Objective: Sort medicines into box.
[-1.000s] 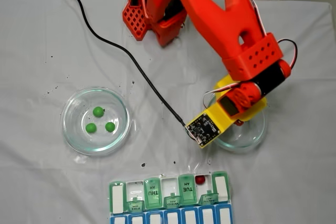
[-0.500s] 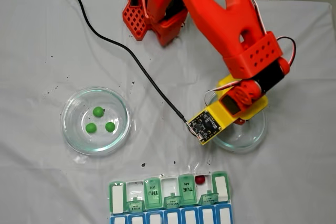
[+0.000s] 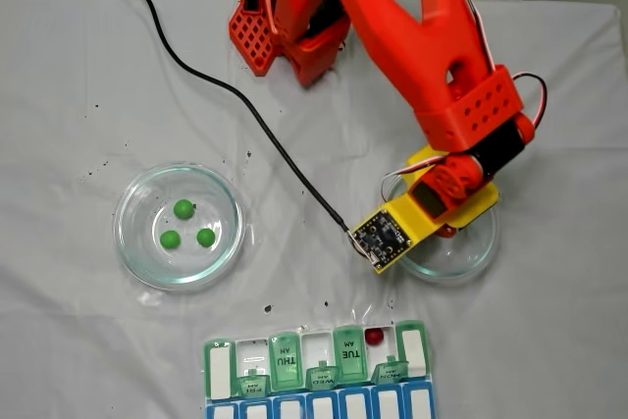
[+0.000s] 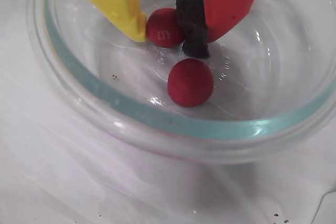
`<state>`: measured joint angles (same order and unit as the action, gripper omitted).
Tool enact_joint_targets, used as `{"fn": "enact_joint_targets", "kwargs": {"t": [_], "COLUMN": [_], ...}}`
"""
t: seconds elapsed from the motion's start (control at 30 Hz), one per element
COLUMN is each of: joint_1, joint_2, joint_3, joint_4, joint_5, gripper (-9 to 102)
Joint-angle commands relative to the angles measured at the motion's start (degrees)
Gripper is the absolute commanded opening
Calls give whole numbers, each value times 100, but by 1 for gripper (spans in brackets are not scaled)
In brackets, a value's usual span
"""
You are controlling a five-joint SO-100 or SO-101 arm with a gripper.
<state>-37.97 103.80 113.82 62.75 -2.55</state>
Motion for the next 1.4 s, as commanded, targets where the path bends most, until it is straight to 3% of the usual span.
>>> {"fn": "enact_joint_targets", "kwargs": {"t": [0.0,0.3,0.57,0.93,1.13,1.37], "joint_1": [-105,-132,-176,1222,2039,2979], "joint_2": [26,299,1652,2206,1828,1063], "joint_3": [9,-185,-914,-1257,-1512,-1652], "joint_4": [-35,360,835,-202,-123,-976], "joint_5": [35,26,-26,-308,-527,-642], "gripper": [6,0,0,0,0,0]}}
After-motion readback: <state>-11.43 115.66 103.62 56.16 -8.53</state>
